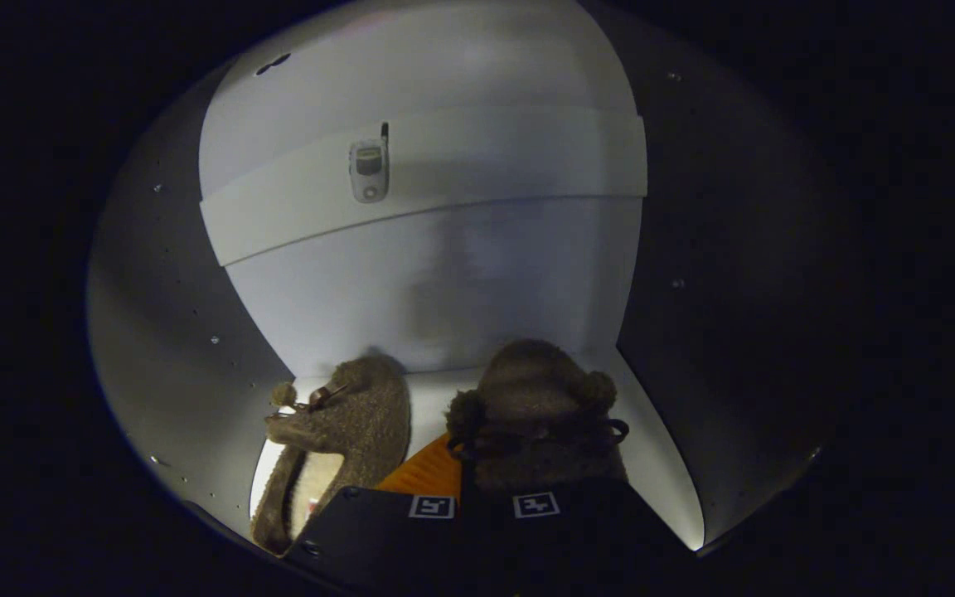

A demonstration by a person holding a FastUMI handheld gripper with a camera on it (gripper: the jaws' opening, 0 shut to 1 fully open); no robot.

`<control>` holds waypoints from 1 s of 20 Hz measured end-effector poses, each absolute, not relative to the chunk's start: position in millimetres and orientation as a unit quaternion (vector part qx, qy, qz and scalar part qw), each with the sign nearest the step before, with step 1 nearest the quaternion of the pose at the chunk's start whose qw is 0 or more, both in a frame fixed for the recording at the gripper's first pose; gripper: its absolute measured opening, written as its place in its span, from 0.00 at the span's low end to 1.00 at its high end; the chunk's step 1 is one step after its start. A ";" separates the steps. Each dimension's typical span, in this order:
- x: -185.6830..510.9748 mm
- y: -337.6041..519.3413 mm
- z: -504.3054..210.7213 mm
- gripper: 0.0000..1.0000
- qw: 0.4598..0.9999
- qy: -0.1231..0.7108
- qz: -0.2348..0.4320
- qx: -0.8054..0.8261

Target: Open the shoe cabinet door, grab the shoes and put them into the shoe cabinet, then close the shoe cabinet door.

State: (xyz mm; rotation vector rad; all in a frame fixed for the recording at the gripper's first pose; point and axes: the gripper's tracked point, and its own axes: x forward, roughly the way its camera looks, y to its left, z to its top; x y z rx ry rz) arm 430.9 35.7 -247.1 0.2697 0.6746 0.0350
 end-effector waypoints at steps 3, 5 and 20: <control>431.2 36.4 -251.1 0.18 0.936 0.331 0.011 0.119; 424.6 41.3 -247.5 0.27 0.931 0.341 0.019 0.129; 356.2 34.6 -189.4 0.98 0.949 0.295 0.031 0.104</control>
